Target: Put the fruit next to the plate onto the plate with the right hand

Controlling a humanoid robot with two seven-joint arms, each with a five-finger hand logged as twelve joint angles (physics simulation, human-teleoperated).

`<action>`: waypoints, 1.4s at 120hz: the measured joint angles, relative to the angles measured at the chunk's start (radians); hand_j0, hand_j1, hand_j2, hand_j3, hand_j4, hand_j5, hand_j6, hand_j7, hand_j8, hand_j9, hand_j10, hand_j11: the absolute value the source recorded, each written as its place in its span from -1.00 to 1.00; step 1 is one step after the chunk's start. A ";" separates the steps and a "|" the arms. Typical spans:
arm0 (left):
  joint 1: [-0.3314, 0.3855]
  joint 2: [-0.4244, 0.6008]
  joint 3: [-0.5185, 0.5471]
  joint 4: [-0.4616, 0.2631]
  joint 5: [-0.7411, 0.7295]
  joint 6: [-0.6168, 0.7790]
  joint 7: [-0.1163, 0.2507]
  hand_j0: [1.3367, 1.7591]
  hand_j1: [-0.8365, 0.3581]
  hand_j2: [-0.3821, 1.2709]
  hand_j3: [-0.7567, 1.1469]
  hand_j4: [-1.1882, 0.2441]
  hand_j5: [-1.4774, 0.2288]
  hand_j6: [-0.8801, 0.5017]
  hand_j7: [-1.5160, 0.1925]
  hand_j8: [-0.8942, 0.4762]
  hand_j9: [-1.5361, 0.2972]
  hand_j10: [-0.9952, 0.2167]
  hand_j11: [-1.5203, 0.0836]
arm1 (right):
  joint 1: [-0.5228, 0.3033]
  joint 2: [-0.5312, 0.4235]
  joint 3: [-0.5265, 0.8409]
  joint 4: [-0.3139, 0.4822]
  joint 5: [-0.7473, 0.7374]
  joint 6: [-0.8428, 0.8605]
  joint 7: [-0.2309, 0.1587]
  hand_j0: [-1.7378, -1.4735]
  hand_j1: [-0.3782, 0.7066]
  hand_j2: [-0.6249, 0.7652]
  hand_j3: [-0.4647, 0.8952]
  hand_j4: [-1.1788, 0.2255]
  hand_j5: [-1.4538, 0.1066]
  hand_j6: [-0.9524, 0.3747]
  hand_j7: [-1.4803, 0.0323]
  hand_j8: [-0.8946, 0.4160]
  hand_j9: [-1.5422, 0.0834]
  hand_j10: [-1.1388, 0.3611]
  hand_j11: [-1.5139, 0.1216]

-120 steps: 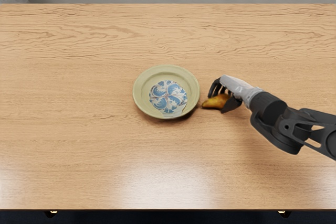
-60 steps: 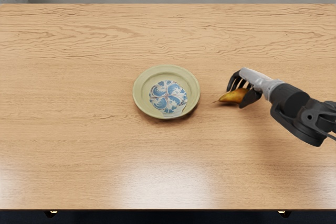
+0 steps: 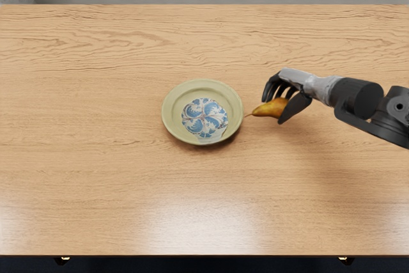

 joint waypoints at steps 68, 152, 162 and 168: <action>0.000 0.000 0.000 0.000 0.000 0.000 0.000 0.52 0.94 -0.53 -0.20 0.63 0.70 0.24 0.74 0.27 0.65 0.61 0.86 | 0.086 0.205 0.008 -0.034 0.028 0.011 -0.010 -0.40 0.38 0.62 -0.32 -0.35 -0.40 -0.36 -0.31 -0.30 -0.30 -0.27 -0.36; 0.000 0.000 0.000 0.000 0.000 0.000 0.000 0.52 0.94 -0.53 -0.21 0.63 0.70 0.24 0.74 0.27 0.65 0.61 0.86 | 0.101 0.293 0.011 -0.094 0.065 -0.016 -0.009 -0.39 -0.59 -0.06 -0.32 0.41 0.55 0.15 0.63 0.12 0.60 0.28 0.55; 0.000 0.000 0.000 0.000 0.000 0.000 0.000 0.52 0.94 -0.53 -0.21 0.63 0.70 0.24 0.74 0.27 0.65 0.61 0.86 | 0.102 0.270 0.017 -0.095 0.136 -0.009 -0.008 -0.39 -0.71 -0.08 -0.32 0.50 0.66 0.25 0.74 0.20 0.70 0.36 0.65; 0.000 0.000 0.000 0.000 0.000 0.000 0.000 0.52 0.94 -0.53 -0.21 0.63 0.70 0.24 0.74 0.27 0.65 0.61 0.86 | 0.102 0.243 0.033 -0.094 0.197 0.024 -0.006 -0.39 -0.76 -0.08 -0.32 0.54 0.70 0.29 0.79 0.24 0.74 0.39 0.69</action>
